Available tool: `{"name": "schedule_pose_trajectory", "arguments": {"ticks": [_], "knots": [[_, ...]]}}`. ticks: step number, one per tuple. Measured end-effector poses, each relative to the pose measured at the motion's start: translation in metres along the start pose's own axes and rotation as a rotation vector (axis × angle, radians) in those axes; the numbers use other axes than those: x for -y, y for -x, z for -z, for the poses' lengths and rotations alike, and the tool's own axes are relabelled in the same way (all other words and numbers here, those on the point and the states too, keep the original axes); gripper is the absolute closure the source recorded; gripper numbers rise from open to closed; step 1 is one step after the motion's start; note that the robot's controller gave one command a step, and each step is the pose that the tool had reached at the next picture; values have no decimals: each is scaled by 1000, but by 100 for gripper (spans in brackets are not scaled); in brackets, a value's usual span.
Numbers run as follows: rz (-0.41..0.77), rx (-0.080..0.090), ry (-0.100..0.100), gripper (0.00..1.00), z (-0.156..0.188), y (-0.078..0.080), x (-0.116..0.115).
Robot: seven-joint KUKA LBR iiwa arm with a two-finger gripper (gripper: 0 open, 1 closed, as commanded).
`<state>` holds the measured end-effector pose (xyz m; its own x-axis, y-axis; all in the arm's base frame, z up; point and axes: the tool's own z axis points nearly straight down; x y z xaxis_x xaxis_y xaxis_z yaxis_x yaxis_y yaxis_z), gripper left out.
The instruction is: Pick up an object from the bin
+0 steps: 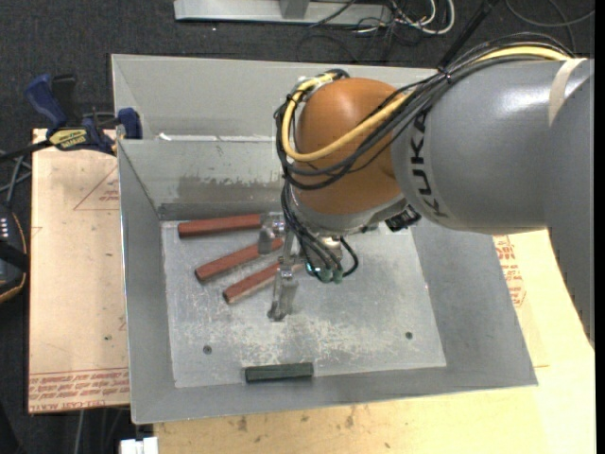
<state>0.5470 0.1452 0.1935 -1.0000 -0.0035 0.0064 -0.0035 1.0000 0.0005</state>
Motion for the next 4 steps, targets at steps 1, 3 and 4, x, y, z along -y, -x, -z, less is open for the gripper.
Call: {"name": "schedule_pose_trajectory", "arguments": {"ticks": [1, 3, 4], "knots": [[-3, 7, 1, 0, 3, 2, 1], [32, 10, 1, 0, -69, 16, 1], [129, 0, -1, 0, -67, 7, -1]]}}
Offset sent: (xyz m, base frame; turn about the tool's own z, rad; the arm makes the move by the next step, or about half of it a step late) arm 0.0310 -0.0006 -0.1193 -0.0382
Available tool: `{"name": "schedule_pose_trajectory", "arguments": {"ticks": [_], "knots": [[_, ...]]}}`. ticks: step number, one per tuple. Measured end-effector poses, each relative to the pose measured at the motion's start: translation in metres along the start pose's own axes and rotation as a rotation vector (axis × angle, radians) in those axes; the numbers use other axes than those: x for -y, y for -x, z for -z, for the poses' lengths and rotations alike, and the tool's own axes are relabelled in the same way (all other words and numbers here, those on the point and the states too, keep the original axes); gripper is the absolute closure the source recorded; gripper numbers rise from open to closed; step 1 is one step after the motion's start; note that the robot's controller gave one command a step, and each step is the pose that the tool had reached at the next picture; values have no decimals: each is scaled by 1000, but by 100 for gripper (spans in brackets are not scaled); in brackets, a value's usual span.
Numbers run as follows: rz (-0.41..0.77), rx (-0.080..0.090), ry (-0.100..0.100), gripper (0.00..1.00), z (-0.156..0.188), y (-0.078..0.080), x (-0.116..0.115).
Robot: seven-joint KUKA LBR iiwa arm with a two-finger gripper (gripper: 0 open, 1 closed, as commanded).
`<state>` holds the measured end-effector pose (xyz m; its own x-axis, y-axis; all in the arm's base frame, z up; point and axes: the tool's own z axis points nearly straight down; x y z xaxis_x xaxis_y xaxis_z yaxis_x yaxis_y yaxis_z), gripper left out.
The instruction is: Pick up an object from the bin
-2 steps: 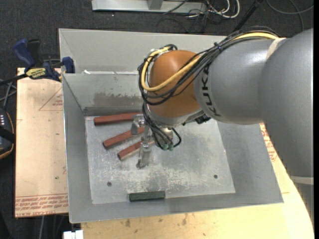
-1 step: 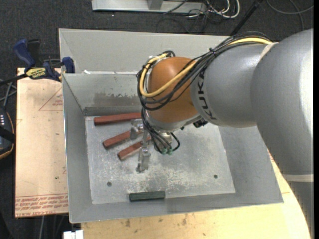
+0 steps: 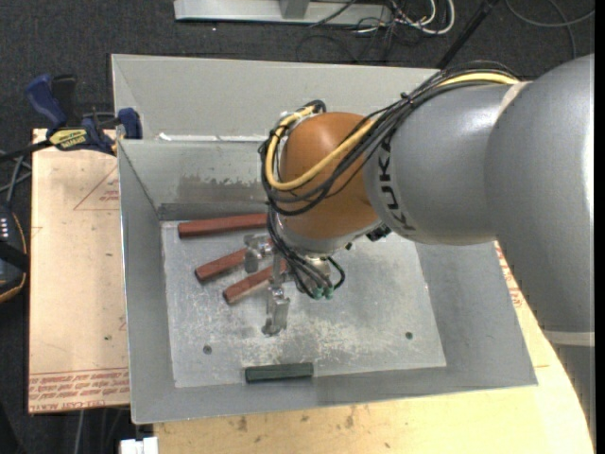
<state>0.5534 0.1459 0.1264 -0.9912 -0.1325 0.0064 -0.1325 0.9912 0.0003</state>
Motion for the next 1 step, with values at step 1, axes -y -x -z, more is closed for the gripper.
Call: {"name": "schedule_pose_trajectory", "arguments": {"ticks": [1], "knots": [[69, 12, 2, 100, -53, 51, -11]]}}
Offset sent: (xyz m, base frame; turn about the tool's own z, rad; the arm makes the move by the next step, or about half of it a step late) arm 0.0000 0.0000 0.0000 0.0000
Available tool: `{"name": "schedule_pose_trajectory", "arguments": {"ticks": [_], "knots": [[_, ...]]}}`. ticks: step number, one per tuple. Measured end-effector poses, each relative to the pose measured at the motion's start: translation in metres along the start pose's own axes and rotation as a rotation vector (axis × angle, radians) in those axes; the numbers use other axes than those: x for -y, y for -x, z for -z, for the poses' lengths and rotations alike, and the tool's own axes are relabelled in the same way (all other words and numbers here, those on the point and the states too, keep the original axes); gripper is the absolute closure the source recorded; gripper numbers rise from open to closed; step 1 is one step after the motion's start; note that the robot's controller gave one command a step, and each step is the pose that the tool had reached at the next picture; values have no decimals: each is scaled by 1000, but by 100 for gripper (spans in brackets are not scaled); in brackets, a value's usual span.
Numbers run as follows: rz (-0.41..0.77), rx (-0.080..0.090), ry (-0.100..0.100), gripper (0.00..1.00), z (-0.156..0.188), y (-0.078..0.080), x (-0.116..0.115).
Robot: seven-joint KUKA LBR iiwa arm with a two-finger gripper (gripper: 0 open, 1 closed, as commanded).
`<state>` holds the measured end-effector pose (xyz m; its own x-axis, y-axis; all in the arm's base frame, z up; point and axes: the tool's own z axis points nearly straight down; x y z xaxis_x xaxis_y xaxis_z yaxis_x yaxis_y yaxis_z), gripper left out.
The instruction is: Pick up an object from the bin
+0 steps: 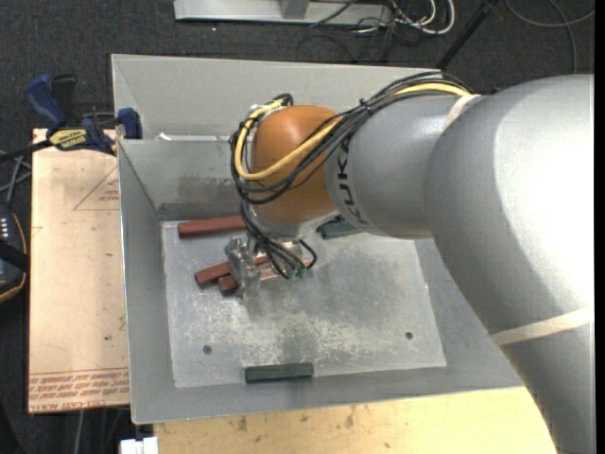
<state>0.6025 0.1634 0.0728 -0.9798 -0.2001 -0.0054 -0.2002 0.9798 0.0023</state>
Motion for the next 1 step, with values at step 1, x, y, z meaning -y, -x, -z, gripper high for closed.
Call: {"name": "schedule_pose_trajectory", "arguments": {"ticks": [1], "knots": [[0, -2, 0, 0, -2, -1, 0]]}}
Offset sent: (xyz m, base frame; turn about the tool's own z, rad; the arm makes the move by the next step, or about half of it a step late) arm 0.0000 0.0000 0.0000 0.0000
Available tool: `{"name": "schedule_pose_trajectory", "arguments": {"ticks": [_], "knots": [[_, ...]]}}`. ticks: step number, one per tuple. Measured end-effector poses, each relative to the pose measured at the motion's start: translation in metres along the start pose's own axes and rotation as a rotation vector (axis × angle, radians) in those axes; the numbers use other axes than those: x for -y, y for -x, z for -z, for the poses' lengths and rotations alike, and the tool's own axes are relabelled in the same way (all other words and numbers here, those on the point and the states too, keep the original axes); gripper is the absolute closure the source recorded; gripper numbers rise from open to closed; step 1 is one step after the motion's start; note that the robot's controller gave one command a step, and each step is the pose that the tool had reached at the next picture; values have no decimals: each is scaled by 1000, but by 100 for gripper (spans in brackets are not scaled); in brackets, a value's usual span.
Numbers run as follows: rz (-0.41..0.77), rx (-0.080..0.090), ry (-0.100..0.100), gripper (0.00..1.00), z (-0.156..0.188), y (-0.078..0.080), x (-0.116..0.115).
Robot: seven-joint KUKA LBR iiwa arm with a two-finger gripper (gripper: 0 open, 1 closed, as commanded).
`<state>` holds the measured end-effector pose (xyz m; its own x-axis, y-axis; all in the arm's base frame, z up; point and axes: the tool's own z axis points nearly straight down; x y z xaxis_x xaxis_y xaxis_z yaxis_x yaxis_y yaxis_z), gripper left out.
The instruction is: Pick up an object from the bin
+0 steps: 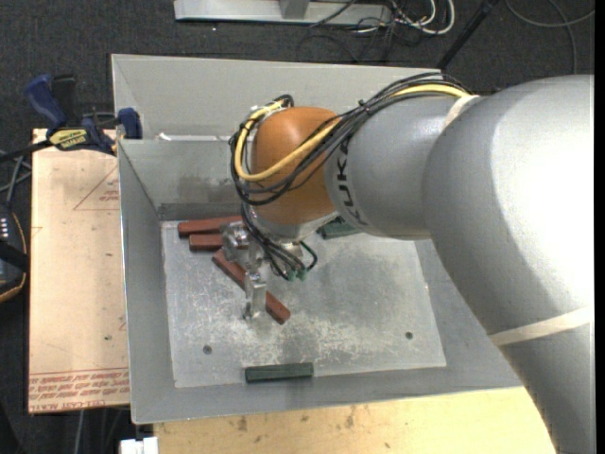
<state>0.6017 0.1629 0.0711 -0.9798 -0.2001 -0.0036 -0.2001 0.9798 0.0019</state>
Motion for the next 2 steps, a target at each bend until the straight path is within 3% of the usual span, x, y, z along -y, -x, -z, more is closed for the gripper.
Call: {"name": "schedule_pose_trajectory", "arguments": {"ticks": [1, 2], "knots": [[0, 0, 1, 100, 1, 0, -1], [1, 0, 1, 100, 1, 0, -1]]}}
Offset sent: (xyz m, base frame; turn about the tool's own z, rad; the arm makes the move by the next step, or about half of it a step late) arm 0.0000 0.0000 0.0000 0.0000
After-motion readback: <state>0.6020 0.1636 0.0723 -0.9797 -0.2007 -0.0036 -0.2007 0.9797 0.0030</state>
